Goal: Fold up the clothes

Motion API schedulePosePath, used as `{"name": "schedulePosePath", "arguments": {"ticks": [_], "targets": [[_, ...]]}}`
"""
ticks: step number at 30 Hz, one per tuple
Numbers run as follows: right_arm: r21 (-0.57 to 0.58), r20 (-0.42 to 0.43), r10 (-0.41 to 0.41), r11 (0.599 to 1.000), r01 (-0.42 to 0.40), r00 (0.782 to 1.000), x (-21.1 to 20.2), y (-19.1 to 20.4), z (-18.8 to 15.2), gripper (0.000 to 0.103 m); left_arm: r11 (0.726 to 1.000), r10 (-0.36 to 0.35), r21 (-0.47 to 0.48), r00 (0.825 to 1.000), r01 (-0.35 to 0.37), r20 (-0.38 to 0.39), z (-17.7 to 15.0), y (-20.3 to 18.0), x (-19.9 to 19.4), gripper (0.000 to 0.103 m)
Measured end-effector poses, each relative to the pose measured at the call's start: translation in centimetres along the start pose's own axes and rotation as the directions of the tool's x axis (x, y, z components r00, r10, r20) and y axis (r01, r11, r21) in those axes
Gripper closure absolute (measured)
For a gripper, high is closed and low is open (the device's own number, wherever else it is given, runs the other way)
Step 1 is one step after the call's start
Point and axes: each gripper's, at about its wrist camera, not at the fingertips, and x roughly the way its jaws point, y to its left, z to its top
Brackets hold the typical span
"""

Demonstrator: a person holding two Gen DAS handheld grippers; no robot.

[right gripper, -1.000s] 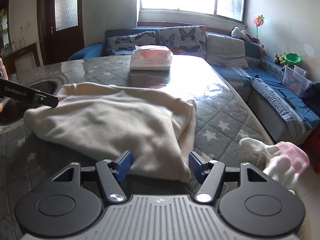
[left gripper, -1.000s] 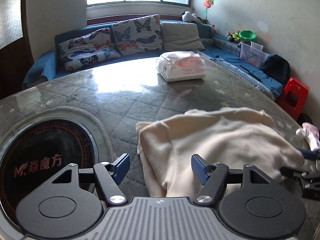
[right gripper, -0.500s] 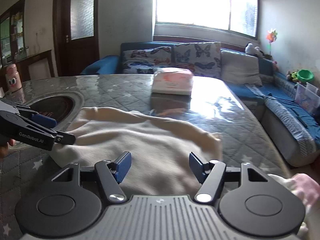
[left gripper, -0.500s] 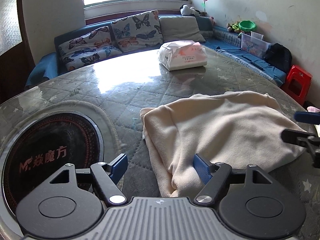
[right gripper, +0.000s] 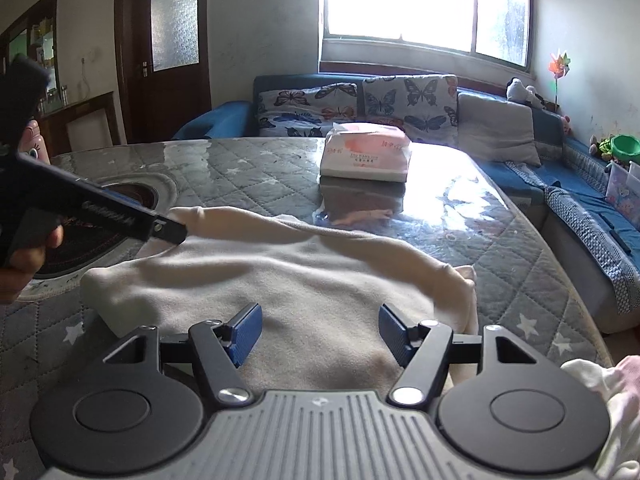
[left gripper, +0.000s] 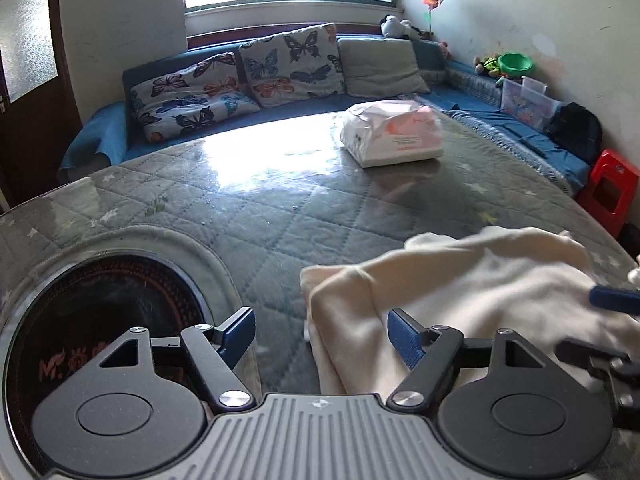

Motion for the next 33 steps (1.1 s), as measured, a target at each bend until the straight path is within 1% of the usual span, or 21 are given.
{"name": "schedulePosePath", "arguments": {"ticks": [4, 6, 9, 12, 18, 26, 29, 33], "targets": [[-0.006, -0.006, 0.011, 1.0, -0.012, 1.0, 0.2, 0.0, 0.2, 0.035, 0.999, 0.035, -0.008, 0.999, -0.035, -0.015, 0.7, 0.6, 1.7, 0.027], [-0.008, -0.008, 0.017, 1.0, -0.017, 1.0, 0.3, 0.0, 0.4, 0.033, 0.999, 0.042, -0.022, 0.999, -0.043, -0.023, 0.9, 1.1, 2.3, 0.027], [-0.012, -0.013, 0.026, 1.0, -0.026, 1.0, 0.5, -0.1, 0.5, 0.033, 0.998, 0.042, -0.043, 0.999, -0.043, -0.032, 1.0, 1.8, 2.8, 0.026], [-0.016, -0.017, 0.034, 0.999, -0.034, 0.999, 0.7, -0.1, 0.7, 0.033, 0.999, 0.035, -0.04, 0.999, -0.036, -0.029, 1.0, 1.8, 2.8, 0.026], [0.007, -0.026, 0.03, 1.0, -0.03, 0.999, 3.2, -1.5, 2.7, 0.033, 0.999, 0.032, -0.038, 0.999, -0.033, -0.026, 0.9, 1.8, 2.7, 0.025], [0.055, -0.076, -0.001, 0.998, 0.006, 0.997, 7.0, -3.4, 3.9, 0.033, 0.999, 0.033, -0.04, 0.999, -0.034, -0.03, 1.1, 1.8, 2.9, 0.023], [0.053, -0.076, -0.009, 0.998, 0.013, 0.997, 7.4, -3.4, 4.2, 0.033, 0.999, 0.036, -0.04, 0.999, -0.037, -0.03, 1.1, 1.8, 2.8, 0.022], [0.051, -0.053, -0.001, 0.999, 0.003, 0.999, 6.4, -2.9, 4.3, 0.033, 0.999, 0.037, -0.024, 0.999, -0.037, -0.012, 1.1, 1.2, 2.0, 0.023]]}}
